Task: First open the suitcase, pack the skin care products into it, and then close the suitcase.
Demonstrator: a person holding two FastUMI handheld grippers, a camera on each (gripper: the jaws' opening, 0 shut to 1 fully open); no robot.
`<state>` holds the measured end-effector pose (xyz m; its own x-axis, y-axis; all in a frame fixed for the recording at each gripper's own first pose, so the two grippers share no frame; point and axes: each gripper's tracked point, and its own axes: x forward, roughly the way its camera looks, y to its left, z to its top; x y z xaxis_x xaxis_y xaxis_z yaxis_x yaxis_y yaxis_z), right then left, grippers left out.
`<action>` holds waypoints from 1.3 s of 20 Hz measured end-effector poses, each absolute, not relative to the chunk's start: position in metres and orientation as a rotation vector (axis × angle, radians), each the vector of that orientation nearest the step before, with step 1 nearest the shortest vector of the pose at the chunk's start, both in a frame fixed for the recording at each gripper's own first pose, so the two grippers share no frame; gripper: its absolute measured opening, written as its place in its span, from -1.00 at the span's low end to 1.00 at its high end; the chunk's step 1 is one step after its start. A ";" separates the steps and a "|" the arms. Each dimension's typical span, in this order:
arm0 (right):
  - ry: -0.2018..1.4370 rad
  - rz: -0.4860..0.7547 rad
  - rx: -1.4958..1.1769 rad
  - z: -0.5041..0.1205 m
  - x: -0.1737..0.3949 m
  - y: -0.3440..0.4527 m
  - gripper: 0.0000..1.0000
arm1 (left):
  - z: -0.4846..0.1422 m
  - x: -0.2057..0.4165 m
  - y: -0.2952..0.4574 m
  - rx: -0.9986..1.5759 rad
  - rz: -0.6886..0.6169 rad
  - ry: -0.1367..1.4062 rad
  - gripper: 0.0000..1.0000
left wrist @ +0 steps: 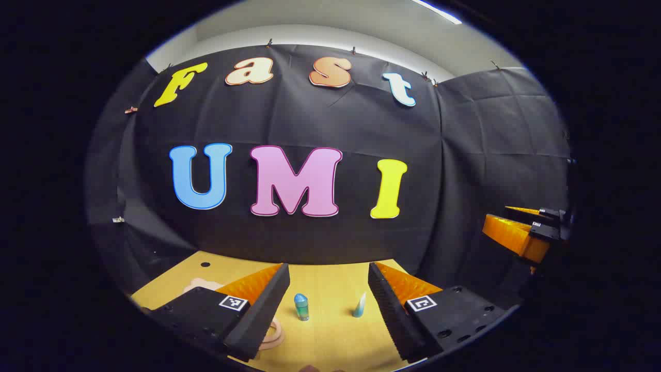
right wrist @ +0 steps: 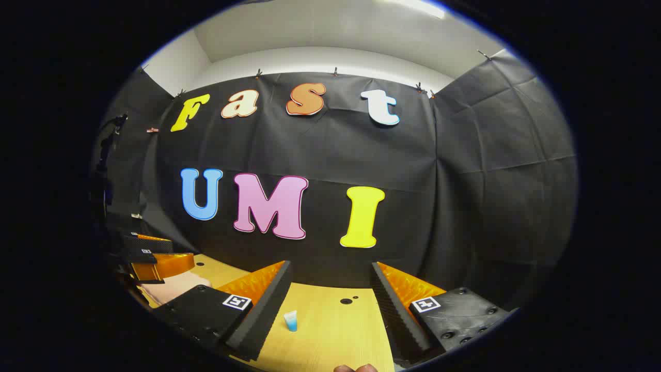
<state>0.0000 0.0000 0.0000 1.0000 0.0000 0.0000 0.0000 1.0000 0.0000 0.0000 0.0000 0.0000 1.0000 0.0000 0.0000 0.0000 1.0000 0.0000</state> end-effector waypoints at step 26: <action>0.055 0.066 -0.150 -0.033 0.030 0.099 0.93 | -0.181 0.062 0.087 -0.134 -0.080 0.507 0.92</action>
